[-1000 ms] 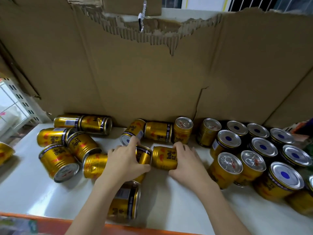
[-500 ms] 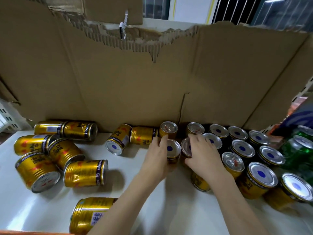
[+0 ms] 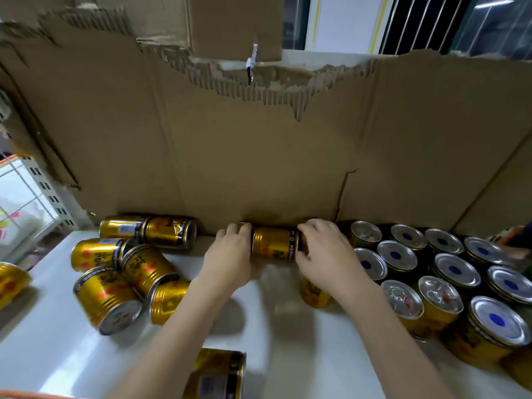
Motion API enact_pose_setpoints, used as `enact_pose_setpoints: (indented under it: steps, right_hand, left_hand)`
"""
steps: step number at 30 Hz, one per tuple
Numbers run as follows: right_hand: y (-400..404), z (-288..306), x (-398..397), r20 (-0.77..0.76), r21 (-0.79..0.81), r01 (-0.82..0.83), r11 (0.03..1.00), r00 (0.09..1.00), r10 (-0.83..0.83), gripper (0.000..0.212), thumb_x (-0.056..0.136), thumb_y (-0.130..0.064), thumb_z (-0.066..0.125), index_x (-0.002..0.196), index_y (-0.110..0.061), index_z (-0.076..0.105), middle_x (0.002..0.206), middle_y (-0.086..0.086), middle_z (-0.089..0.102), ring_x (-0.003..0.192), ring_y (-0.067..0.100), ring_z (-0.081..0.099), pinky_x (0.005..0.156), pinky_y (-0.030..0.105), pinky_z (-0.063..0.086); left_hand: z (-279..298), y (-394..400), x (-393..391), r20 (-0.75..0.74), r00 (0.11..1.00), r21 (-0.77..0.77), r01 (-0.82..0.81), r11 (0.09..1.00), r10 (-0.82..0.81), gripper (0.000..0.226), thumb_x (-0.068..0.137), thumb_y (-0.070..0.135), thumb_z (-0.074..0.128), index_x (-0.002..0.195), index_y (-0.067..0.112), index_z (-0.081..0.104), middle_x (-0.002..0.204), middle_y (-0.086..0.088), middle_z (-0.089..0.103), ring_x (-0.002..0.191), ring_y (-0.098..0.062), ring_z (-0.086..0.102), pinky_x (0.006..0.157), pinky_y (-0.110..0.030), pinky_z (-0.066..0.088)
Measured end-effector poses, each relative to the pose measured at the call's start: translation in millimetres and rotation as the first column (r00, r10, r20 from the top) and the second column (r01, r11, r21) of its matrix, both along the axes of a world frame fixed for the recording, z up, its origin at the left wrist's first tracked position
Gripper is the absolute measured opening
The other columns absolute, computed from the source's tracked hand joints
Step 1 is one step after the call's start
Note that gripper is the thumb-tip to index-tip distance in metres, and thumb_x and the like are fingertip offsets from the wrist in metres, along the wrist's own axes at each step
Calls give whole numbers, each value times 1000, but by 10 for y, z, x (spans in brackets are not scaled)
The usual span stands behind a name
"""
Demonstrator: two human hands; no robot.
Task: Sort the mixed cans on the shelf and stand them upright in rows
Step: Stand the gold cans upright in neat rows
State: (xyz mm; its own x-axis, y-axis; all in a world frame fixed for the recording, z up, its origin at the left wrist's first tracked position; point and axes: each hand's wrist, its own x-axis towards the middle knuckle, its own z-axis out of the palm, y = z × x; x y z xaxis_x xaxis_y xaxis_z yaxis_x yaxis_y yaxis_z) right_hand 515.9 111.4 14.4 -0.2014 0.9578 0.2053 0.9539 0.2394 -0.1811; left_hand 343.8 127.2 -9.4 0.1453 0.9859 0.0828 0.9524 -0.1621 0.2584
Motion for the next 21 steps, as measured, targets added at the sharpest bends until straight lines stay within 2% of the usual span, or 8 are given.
enact_pose_setpoints:
  steps: [3, 5, 8, 10, 13, 17, 19, 21]
  right_hand:
    - [225, -108, -307, 79, -70, -41, 997, 996, 46, 50, 86, -23, 53, 134, -14, 40, 131, 7, 41, 126, 25, 35, 103, 36, 33]
    - [375, -194, -470, 165, -104, -35, 994, 985, 52, 57, 83, -21, 58, 135, -14, 37, 132, 8, 40, 125, 28, 35, 103, 37, 30]
    - [538, -341, -603, 233, -154, -5, 988, 972, 41, 66, 81, -17, 62, 139, -13, 31, 135, 11, 37, 126, 29, 34, 106, 38, 25]
    - [594, -443, -632, 252, -165, 34, 986, 968, 9, 72, 80, -17, 65, 141, -15, 27, 136, 11, 32, 125, 29, 33, 103, 37, 28]
    - [643, -518, -683, 279, -133, 68, 989, 960, -29, 77, 77, -18, 69, 140, -18, 25, 137, 10, 29, 124, 30, 32, 99, 37, 29]
    - [673, -446, -755, 307, -167, 99, 981, 951, -44, 72, 77, -13, 68, 138, -18, 29, 139, 13, 26, 126, 32, 28, 102, 40, 29]
    - [623, -432, -780, 262, -191, 94, 977, 964, -41, 71, 76, -11, 67, 137, -19, 31, 138, 12, 26, 126, 32, 28, 103, 40, 29]
    - [536, -413, -803, 163, -139, 57, 989, 986, -34, 67, 76, -11, 65, 135, -19, 33, 134, 9, 31, 124, 30, 32, 99, 38, 33]
  left_hand:
    - [-20, 128, -183, -13, 998, -25, -56, 998, 56, 66, 87, 34, 59, 139, 14, 26, 131, -9, 42, 120, -31, 41, 93, -36, 38]
    - [-16, 248, -255, -15, 998, -66, -61, 996, 60, 67, 85, 39, 61, 138, 13, 29, 130, -12, 44, 120, -33, 42, 95, -37, 38]
    - [-39, 463, -341, 35, 999, -228, -23, 973, 32, 82, 74, 54, 68, 136, 15, 32, 132, -13, 47, 120, -32, 44, 96, -38, 40]
    - [-53, 562, -389, 90, 996, -354, 10, 935, 23, 95, 65, 60, 73, 138, 15, 32, 132, -9, 49, 118, -28, 48, 96, -37, 43]
    - [-88, 647, -449, 202, 978, -458, 46, 888, 54, 99, 64, 55, 77, 140, 14, 28, 133, -6, 48, 116, -23, 50, 93, -33, 45]
    - [-171, 633, -521, 275, 959, -392, 49, 919, 66, 81, 71, 40, 75, 136, 16, 31, 128, -9, 51, 110, -25, 53, 91, -36, 49]
    - [-194, 563, -588, 298, 951, -353, 27, 935, 85, 88, 72, 37, 75, 140, 18, 24, 128, -9, 49, 111, -27, 53, 89, -36, 50]
    - [-197, 488, -684, 333, 938, -322, 12, 947, 102, 99, 71, 35, 76, 146, 22, 12, 132, -9, 45, 115, -27, 50, 92, -36, 49]
